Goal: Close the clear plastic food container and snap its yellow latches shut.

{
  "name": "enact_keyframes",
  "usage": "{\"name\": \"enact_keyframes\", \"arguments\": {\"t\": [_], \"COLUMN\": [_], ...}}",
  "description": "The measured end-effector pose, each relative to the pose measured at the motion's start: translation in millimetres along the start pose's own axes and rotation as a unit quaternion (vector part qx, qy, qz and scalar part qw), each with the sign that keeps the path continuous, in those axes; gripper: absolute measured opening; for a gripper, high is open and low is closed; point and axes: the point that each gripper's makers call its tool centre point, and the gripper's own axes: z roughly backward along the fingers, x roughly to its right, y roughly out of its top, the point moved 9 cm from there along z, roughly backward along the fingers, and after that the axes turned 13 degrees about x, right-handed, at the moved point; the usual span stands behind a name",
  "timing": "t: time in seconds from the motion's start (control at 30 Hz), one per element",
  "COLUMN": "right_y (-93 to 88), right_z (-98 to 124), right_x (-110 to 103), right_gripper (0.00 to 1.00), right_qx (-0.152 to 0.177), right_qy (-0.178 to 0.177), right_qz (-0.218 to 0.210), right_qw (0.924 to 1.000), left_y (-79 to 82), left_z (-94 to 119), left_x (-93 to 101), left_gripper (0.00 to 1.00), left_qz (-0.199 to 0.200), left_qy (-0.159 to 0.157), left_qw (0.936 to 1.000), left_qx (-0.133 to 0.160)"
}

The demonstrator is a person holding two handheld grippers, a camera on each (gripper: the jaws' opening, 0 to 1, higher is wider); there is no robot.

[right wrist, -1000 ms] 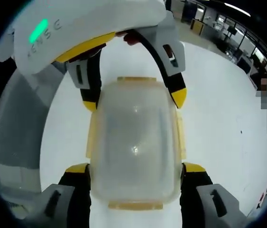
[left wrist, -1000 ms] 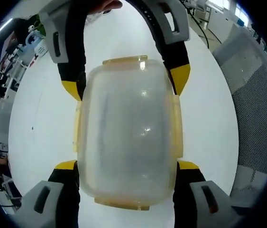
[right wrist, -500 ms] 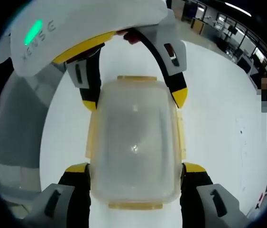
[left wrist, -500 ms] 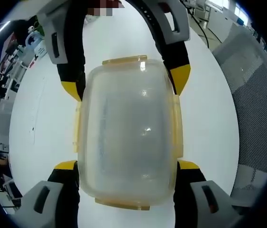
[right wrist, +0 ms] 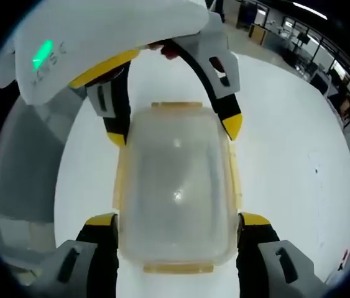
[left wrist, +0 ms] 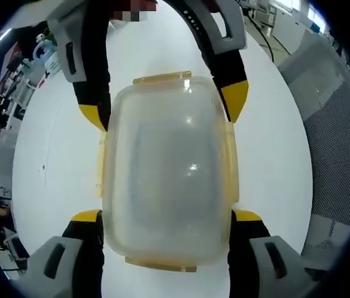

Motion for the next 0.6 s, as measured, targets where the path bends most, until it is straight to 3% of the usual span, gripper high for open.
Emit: {"name": "enact_keyframes", "arguments": {"t": [0.23,0.4,0.6], "right_y": [0.8,0.5,-0.2], "right_z": [8,9,9], "right_x": [2,1,0], "right_gripper": [0.87,0.97,1.00], "right_qx": [0.023,0.036,0.038], "right_qy": [-0.009,-0.015,-0.021], "right_qz": [-0.011,-0.024,-0.017], "right_qw": [0.9997,0.9990,0.9989], "left_y": [-2.4,-2.6,-4.0], "left_z": [9,12,14], "left_x": [-6.8,-5.7,-4.2], "left_gripper": [0.91,0.99,0.99], "left_qz": [0.020,0.027,0.032], "left_qy": [0.015,0.019,0.012], "left_qw": [0.9996,0.9992,0.9990], "left_qx": [0.013,0.024,0.030]}}
